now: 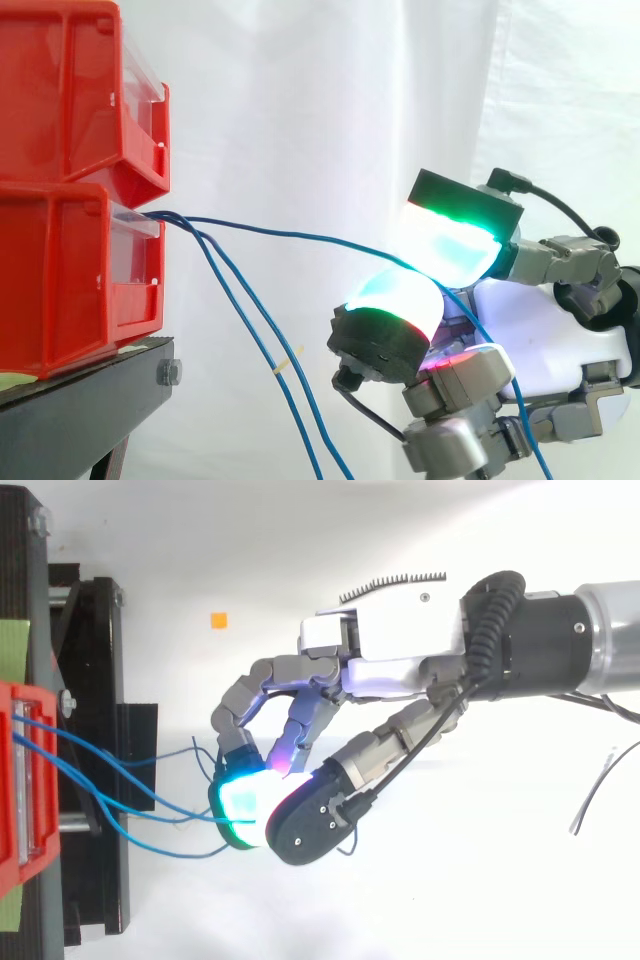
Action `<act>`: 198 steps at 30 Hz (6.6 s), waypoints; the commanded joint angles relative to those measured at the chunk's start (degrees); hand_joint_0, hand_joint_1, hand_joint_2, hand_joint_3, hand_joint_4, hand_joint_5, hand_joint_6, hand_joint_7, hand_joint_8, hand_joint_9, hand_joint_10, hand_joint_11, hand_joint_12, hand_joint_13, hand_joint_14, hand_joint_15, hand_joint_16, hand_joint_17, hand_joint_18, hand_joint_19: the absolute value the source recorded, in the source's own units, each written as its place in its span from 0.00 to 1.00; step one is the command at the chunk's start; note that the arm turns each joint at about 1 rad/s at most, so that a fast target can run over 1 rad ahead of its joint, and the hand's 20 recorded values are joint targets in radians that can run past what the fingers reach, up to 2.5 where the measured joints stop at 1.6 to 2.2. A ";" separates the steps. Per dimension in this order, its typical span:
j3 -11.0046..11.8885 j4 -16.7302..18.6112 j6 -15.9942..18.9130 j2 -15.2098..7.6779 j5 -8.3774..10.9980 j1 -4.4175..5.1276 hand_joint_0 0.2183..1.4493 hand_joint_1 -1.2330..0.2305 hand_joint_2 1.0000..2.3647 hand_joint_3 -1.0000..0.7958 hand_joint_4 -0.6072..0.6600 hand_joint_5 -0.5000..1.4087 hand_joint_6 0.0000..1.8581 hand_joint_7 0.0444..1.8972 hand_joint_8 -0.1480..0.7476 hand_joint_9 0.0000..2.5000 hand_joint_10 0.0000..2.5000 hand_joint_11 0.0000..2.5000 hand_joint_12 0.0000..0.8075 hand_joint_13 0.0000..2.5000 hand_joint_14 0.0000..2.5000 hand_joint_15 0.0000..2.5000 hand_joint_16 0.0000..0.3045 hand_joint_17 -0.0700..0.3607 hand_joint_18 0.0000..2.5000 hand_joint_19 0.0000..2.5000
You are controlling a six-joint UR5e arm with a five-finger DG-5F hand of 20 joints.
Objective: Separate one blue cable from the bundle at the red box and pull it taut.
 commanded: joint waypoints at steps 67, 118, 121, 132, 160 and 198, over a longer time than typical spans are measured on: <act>-8.97 -1.69 -3.21 7.41 5.61 0.61 0.35 0.33 0.02 0.53 0.40 0.17 0.49 0.61 0.46 0.35 0.61 0.55 0.40 0.33 0.66 0.62 0.09 0.30 0.46 0.67; -13.81 4.99 -7.69 7.41 6.14 2.10 0.36 0.31 0.02 0.54 0.43 0.18 0.49 0.63 0.46 0.37 0.65 0.55 0.41 0.37 0.63 0.61 0.10 0.31 0.48 0.67; -13.72 4.99 -7.69 7.41 6.14 2.10 0.36 0.31 0.02 0.54 0.43 0.18 0.49 0.62 0.46 0.37 0.64 0.55 0.42 0.37 0.63 0.61 0.10 0.31 0.48 0.67; -13.81 4.99 -7.69 7.50 6.14 2.10 0.35 0.31 0.02 0.54 0.43 0.18 0.49 0.62 0.46 0.36 0.65 0.54 0.40 0.36 0.60 0.61 0.09 0.31 0.48 0.67; -13.81 4.99 -7.69 7.41 6.14 2.10 0.35 0.32 0.02 0.54 0.42 0.18 0.49 0.61 0.46 0.36 0.64 0.54 0.40 0.37 0.58 0.62 0.09 0.30 0.48 0.66; -13.81 4.99 -7.69 7.41 6.14 2.10 0.35 0.32 0.02 0.54 0.42 0.18 0.49 0.62 0.46 0.37 0.64 0.55 0.40 0.38 0.57 0.63 0.09 0.31 0.48 0.66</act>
